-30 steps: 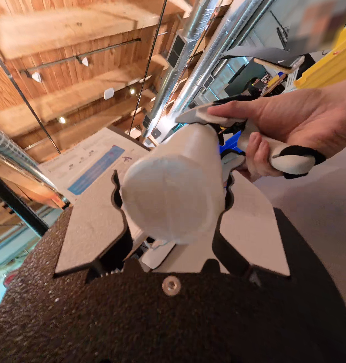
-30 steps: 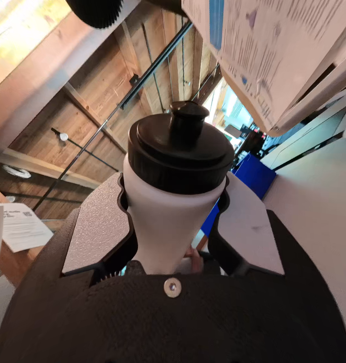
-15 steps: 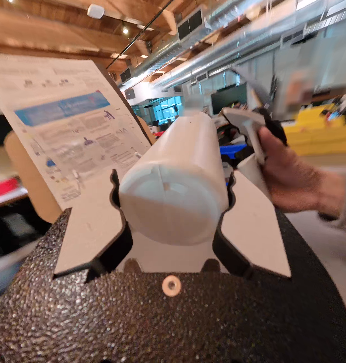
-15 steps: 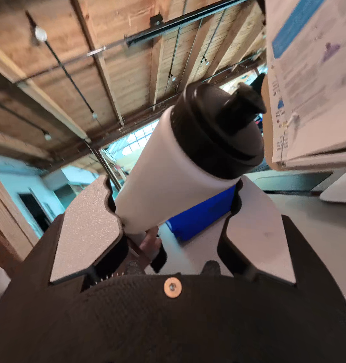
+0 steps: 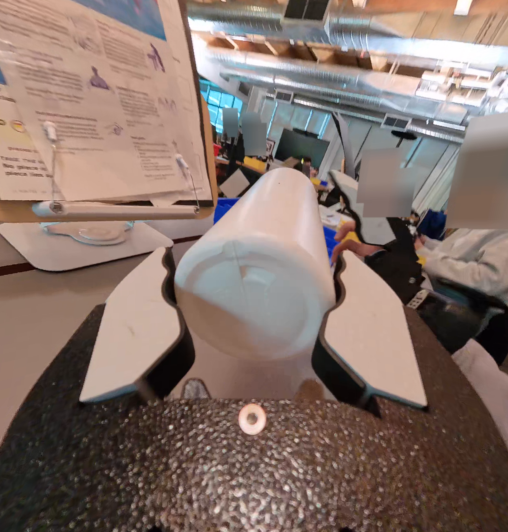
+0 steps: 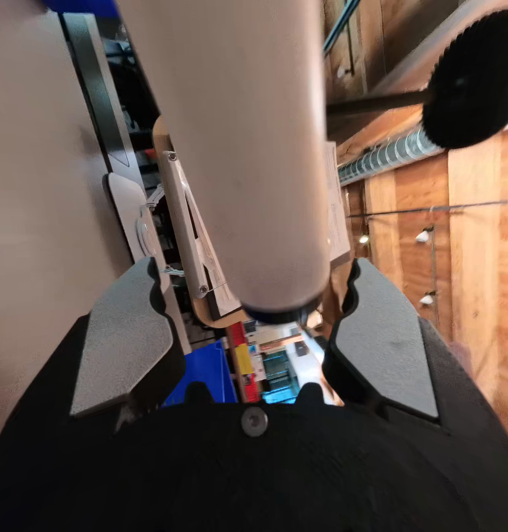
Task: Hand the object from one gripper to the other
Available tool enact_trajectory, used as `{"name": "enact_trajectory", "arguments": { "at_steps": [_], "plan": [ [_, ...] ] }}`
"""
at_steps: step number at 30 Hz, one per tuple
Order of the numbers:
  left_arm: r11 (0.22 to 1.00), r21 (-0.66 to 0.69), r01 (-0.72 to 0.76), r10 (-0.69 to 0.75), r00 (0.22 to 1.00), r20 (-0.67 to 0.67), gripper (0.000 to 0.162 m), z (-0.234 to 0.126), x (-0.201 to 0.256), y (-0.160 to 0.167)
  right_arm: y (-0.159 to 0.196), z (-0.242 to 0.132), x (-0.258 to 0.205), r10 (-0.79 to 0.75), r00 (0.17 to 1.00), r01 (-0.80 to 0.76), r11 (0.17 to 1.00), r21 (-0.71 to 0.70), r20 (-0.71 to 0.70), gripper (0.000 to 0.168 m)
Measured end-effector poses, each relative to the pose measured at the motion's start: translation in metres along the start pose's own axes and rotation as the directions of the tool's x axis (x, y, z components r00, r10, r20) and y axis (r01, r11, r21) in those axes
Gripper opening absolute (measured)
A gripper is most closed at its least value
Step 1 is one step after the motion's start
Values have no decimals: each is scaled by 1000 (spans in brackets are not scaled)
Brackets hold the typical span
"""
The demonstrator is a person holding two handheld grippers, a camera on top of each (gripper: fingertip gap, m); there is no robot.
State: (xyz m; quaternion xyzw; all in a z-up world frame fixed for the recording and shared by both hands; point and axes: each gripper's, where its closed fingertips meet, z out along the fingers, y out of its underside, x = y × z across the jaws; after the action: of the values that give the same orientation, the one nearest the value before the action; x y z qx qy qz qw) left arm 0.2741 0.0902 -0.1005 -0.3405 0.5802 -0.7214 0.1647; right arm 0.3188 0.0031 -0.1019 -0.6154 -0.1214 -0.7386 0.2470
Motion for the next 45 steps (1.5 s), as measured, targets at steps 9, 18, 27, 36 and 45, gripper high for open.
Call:
{"name": "enact_trajectory", "arguments": {
  "at_steps": [9, 18, 27, 36, 45],
  "plan": [
    [993, -76, -93, 90, 995, -42, 105, 9, 21, 15, 1, 3, -3, -41, 997, 40, 999, -19, -72, 95],
    [985, 150, -86, 112, 978, -174, 116, -12, 30, -19, -34, -2, -31, 659, 649, -696, 716, -54, 381, 93],
    [959, 136, -250, 283, 886, -368, 102, -16, 69, 2, -124, -67, -43, 496, -64, -892, 361, -273, 866, 93],
    [983, 133, -123, 127, 992, -24, 85, -14, 18, -24, -92, -31, -29, 696, 265, -883, 453, -121, 668, 92],
    [958, 232, -168, 105, 959, 264, 85, -28, 0, -40, -101, -12, -69, 603, 607, -688, 725, -39, 518, 97]
  ]
}}
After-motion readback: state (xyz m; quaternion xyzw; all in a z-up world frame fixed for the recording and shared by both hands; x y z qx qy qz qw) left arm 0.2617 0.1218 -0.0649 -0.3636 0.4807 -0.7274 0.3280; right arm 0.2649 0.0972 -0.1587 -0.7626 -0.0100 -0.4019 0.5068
